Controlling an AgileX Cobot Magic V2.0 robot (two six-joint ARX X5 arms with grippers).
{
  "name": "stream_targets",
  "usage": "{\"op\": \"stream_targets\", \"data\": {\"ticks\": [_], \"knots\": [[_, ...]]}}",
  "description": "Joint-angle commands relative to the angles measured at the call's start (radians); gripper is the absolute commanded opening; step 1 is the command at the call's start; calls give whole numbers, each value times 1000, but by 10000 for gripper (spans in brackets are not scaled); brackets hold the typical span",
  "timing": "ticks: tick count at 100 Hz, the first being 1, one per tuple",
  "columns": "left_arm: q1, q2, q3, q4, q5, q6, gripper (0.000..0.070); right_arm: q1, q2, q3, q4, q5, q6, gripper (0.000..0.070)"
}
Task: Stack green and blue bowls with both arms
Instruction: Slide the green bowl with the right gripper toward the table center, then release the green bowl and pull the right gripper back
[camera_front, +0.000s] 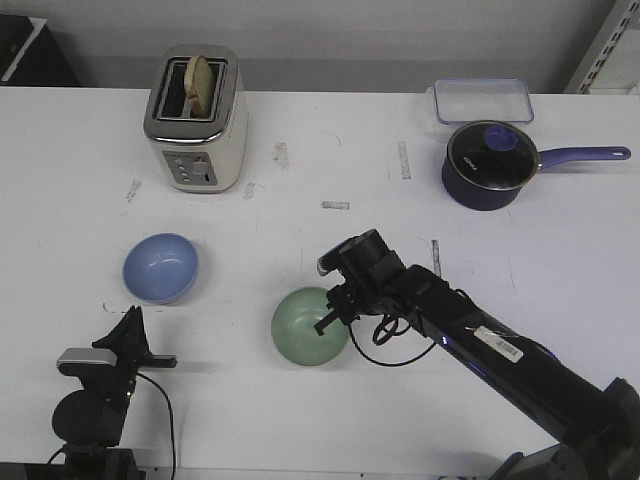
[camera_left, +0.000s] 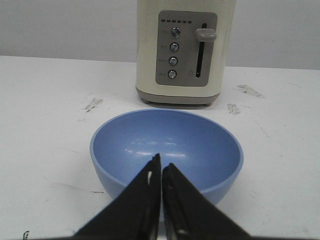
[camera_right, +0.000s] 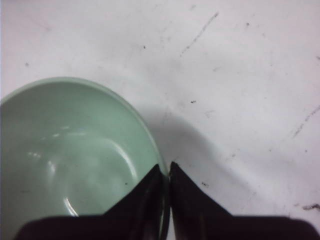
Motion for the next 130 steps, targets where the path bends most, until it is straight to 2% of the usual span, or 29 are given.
{"op": "stream_targets", "data": {"ticks": [1,23,37,42,47,54,70,84,94,99,110,114,130], "knots": [[0,-1,-21,14,1,1,1,11,27,10,14,1,-8,1],[0,-1,-21,14,1,1,1,11,43,10,11,0,-15,3],[0,-1,-21,14,1,1,1,11,43,10,5,-4,-15,33],[0,-1,-21,14,1,1,1,11,43,10,4,-4,-15,118],[0,-1,-21,14,1,1,1,11,43,10,5,-9,-18,276],[0,-1,-21,14,1,1,1,11,37,10,5,-11,-31,422],[0,-1,-21,15,1,1,1,5,1,31,7,-10,-34,439],[0,-1,-21,17,1,1,1,-24,-76,73,31,-6,-34,434],[0,-1,-21,19,1,1,1,-60,-159,83,74,1,-34,371],[0,-1,-21,19,1,1,1,-84,-201,83,94,8,-34,294],[0,-1,-21,19,1,1,1,-148,-293,83,89,62,-39,54],[0,-1,-21,19,1,1,1,-174,-323,81,76,92,-40,0],[0,-1,-21,20,1,1,1,-294,-446,18,34,216,-55,0]]}}
